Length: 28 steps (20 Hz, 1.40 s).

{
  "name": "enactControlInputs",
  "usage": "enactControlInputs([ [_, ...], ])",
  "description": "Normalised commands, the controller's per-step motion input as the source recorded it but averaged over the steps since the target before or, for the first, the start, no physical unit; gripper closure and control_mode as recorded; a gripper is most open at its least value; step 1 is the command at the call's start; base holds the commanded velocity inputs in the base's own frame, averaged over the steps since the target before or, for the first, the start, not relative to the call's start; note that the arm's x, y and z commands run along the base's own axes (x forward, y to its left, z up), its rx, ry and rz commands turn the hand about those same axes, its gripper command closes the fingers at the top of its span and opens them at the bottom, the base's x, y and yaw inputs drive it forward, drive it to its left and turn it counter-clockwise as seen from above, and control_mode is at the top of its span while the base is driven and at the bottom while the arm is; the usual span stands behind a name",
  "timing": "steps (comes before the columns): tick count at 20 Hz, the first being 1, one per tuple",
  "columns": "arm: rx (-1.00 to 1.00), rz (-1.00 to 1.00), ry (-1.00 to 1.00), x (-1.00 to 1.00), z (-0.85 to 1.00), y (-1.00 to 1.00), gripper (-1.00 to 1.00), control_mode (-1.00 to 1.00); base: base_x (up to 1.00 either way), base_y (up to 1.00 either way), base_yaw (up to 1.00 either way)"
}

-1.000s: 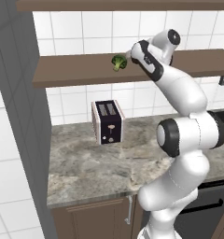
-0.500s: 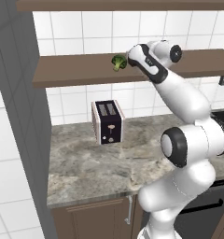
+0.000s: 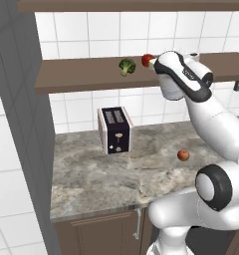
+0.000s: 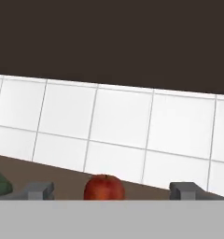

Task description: Pick the broccoli, apple, apple from the counter and place them in the cabinet.

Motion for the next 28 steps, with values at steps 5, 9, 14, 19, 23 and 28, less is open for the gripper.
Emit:
enactControlInputs([
  [5, 0.01, -0.07, 0.02, -1.0, 0.51, -0.34, -1.0, -1.0, 0.0, 0.0, 0.0],
  [9, 0.0, -0.1, 0.13, -1.0, 0.47, -0.19, -1.0, -1.0, 0.0, 0.0, 0.0],
  [14, -0.01, -0.07, 0.31, -1.0, 0.56, -0.06, -1.0, -1.0, 0.0, 0.0, 0.0],
  [19, -0.03, -0.05, 0.43, -1.0, 0.63, -0.03, -1.0, -1.0, 0.0, 0.0, 0.0],
  [23, -0.03, -0.02, 0.5, -1.0, 0.64, -0.08, -1.0, -1.0, 0.0, 0.0, 0.0],
  [28, 0.0, -0.04, 0.43, -1.0, 0.21, -0.11, -1.0, -1.0, 0.0, 0.0, 0.0],
])
